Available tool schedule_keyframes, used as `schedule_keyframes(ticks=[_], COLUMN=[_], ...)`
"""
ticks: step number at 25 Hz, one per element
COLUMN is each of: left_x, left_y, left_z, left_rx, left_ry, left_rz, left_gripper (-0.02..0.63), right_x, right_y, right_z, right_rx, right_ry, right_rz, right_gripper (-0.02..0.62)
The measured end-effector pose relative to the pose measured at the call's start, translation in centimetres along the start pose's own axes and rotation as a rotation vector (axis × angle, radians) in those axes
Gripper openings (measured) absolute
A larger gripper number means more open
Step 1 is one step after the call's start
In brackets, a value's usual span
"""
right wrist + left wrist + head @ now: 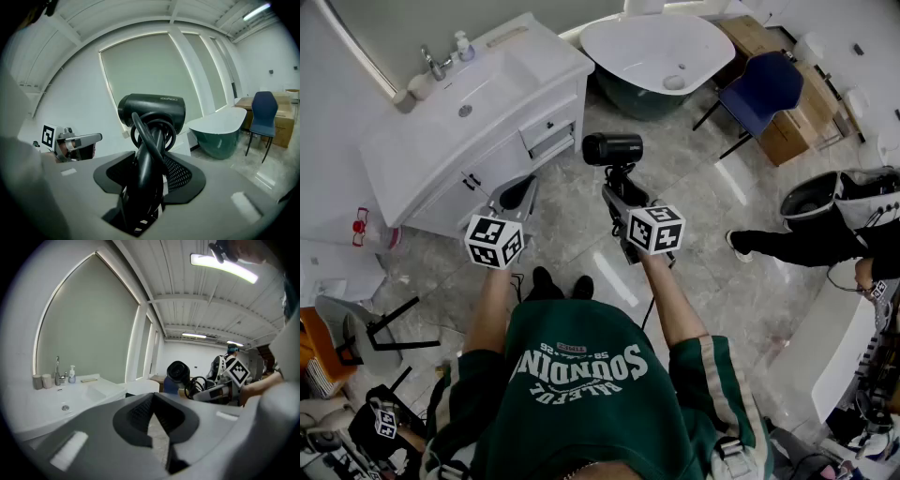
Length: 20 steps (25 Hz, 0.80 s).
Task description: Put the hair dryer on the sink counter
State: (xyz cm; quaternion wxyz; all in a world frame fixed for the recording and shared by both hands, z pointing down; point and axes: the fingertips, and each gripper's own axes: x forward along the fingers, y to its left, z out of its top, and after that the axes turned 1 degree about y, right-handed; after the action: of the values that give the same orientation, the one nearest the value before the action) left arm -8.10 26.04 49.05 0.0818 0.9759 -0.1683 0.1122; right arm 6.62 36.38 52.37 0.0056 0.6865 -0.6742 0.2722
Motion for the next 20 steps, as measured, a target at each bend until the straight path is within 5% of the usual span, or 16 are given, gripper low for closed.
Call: schedule_keyframes(ticks=[20], left_x=[0.5], left_y=[-0.2], left_z=[-0.1], left_rx=[-0.01], left_ry=[0.0], left_rz=[0.033], left_gripper=[0.051], right_x=[1.0], right_y=[0.3], right_z=[-0.5], right_rx=[-0.007], right_ry=[0.036], right_rz=[0.063], right_gripper=[0.189])
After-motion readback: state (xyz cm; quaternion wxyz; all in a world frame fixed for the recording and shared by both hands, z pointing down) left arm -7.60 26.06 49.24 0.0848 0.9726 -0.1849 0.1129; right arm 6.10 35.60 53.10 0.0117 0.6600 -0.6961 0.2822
